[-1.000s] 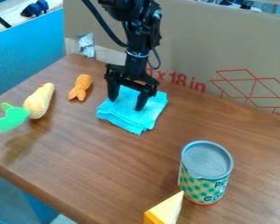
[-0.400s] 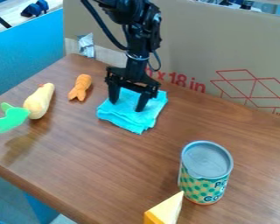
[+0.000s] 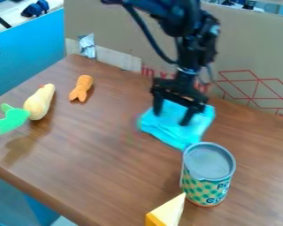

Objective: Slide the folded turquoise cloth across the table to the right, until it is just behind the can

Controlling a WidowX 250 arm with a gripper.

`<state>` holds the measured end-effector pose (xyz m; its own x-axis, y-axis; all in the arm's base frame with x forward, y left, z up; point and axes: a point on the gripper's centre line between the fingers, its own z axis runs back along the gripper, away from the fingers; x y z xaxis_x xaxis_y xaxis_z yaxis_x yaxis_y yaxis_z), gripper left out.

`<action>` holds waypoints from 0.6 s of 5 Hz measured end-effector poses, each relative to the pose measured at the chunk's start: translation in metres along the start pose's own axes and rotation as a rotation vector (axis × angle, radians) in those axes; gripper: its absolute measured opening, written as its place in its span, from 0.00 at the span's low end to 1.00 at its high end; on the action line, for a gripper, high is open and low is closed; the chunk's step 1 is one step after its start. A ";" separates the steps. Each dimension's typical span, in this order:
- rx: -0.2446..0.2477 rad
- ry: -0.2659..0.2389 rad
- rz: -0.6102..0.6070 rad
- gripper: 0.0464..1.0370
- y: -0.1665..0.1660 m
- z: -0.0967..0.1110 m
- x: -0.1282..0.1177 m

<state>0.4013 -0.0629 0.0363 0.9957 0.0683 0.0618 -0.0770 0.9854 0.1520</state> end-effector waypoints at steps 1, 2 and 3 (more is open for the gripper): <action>0.058 -0.043 0.021 0.96 -0.018 0.005 -0.003; 0.047 -0.087 0.037 0.96 -0.038 0.007 -0.009; -0.013 -0.117 0.071 0.96 -0.053 0.008 -0.012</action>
<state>0.3927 -0.1174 0.0358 0.9751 0.1200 0.1864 -0.1457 0.9807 0.1307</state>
